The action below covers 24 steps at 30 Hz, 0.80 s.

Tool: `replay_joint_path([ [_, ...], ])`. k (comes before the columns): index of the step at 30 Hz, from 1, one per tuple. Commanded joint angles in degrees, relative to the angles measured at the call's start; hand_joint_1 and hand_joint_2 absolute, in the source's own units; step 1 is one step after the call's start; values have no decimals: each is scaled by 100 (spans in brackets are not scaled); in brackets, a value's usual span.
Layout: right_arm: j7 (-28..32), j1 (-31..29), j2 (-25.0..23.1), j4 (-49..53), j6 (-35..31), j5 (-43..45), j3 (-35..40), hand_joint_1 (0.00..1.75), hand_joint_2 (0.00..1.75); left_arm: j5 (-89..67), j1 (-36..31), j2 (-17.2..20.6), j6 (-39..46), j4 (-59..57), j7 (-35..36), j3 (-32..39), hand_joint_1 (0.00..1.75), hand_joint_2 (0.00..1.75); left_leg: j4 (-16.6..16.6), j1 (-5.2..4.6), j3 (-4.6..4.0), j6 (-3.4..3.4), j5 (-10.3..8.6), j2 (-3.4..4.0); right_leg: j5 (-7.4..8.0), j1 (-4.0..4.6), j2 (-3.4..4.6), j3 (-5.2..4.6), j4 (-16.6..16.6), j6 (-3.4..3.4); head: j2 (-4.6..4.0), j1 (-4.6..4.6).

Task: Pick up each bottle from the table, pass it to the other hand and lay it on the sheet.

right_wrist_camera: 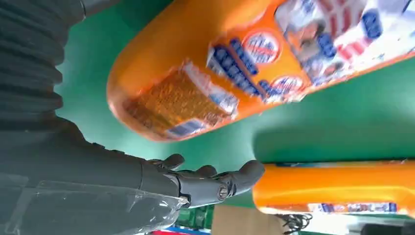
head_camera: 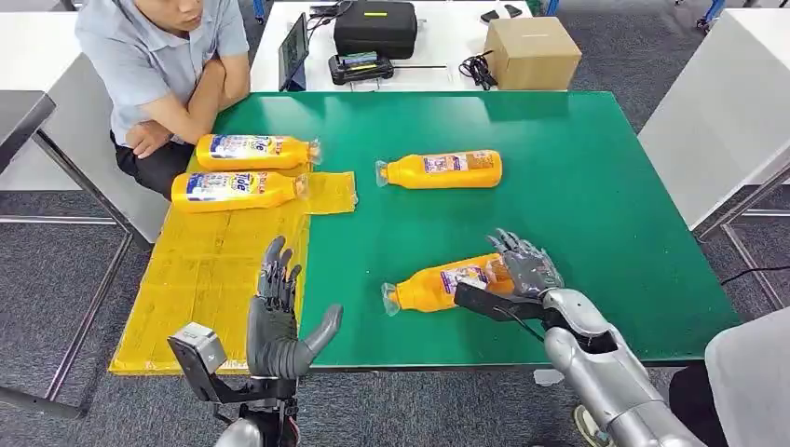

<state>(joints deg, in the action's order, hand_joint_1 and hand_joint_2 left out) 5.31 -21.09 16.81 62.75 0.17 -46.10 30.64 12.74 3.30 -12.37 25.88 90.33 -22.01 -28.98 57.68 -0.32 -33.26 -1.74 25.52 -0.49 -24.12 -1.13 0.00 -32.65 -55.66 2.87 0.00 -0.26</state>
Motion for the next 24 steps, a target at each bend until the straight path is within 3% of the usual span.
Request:
replay_joint_path([
  [1, -8, -465, -210, -809, -66, -25, 434, 0, 175, 49, -225, 141, 15, -382, 32, -94, 0, 175, -3, 6, 18, 12, 6, 11, -2, 7, 8, 15, 4, -14, 0, 0],
  [14, 16, -519, -38, -1460, 152, 67, 633, 0, 175, 41, -130, 24, 63, -362, 54, -241, 0, 175, -3, 0, 12, 6, 2, 0, -2, 0, -3, 13, 5, -7, 0, 0],
  [18, 3, -738, 67, -1759, 500, 80, 861, 0, 175, 58, -200, 23, 62, -491, 69, -258, 0, 175, 2, 9, 22, 14, 6, -1, -4, 10, -7, 26, 8, -16, 0, 0],
  [19, 15, -831, 107, -1853, 548, 7, 1012, 30, 175, 73, -214, 25, 56, -516, 78, -268, 0, 175, -3, 3, 20, 8, 1, -3, -1, 3, -6, 21, 9, -9, 0, 0],
  [20, 40, -889, 135, -1907, 619, -11, 1075, 141, 175, 82, -225, 27, 50, -531, 82, -275, 0, 175, -3, 3, 23, 9, 2, 0, -1, 4, -4, 24, 9, -11, 0, -2],
  [21, 80, -1001, 215, -1997, 640, -111, 1296, 175, 175, 102, -251, 30, 42, -552, 79, -294, 0, 175, -4, 3, 23, 8, 1, -1, 0, 3, -5, 22, 10, -9, 0, 2],
  [24, 206, -1188, 312, -2180, 793, -87, 1537, 175, 175, 127, -302, 41, 40, -587, 69, -324, 0, 175, 0, 4, 26, 9, 0, -7, -1, 4, -11, 28, 8, -11, 0, 0],
])
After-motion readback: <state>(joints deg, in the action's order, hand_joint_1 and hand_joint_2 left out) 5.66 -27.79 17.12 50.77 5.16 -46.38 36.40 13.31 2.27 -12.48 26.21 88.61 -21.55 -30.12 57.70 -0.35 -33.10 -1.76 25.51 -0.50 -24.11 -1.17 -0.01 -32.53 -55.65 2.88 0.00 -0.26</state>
